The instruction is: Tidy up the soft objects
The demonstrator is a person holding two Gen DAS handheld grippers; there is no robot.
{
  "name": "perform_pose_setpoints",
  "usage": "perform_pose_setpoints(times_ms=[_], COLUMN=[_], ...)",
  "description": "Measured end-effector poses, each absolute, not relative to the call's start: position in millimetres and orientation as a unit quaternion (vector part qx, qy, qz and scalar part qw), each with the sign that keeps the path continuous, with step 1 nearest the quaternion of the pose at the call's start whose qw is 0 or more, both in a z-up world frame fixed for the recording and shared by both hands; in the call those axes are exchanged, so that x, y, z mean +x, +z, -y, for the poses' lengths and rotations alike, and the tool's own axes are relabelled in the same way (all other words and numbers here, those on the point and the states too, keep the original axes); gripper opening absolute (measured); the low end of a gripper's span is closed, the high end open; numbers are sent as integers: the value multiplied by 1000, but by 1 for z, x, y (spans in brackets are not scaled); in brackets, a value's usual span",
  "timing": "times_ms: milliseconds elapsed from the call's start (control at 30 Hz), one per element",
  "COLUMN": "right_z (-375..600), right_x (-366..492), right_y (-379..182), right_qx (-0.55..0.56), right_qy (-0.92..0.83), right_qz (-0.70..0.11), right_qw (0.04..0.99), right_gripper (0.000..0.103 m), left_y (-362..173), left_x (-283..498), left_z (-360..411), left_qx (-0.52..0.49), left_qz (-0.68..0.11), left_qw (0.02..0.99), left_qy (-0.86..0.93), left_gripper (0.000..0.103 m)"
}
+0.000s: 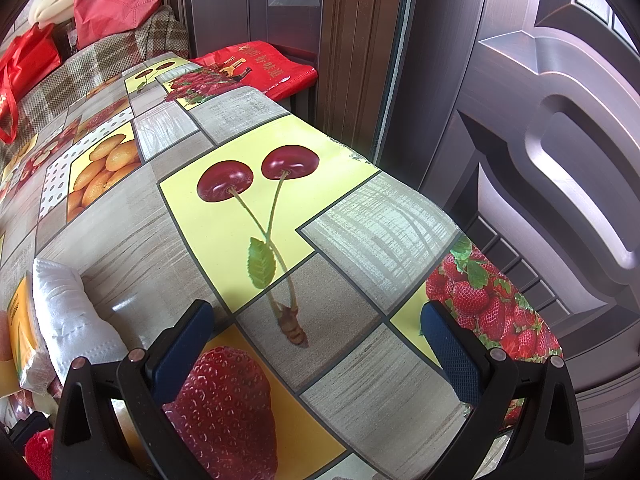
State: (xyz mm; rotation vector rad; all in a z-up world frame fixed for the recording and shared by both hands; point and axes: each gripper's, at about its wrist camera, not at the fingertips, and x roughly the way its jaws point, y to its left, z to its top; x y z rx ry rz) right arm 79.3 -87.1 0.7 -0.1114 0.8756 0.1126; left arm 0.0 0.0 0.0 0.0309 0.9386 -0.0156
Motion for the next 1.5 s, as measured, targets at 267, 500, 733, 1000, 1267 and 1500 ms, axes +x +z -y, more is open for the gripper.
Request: perform_pose_setpoints(times_ms=[267, 500, 733, 1000, 1267, 1500], right_z=[87, 87, 87, 93, 153, 174], right_x=[79, 79, 79, 76, 42, 15], right_y=[1, 1, 1, 3, 33, 58], right_qx=[-54, -54, -54, -41, 119, 164], right_qy=[54, 55, 55, 71, 181, 337], right_qz=[-424, -424, -424, -417, -299, -189], right_qw=[903, 903, 903, 905, 929, 908], right_gripper=[103, 103, 103, 103, 103, 103], left_y=[0, 0, 15, 106, 127, 77], left_x=[0, 0, -17, -86, -194, -228], left_z=[0, 0, 13, 3, -94, -114], left_qx=[15, 14, 41, -24, -101, -125], left_qz=[-452, -452, -409, -244, -163, -243], left_qw=[892, 892, 911, 969, 972, 954], left_qy=[-7, -8, 3, -3, 135, 121], left_gripper=[102, 102, 102, 102, 103, 103])
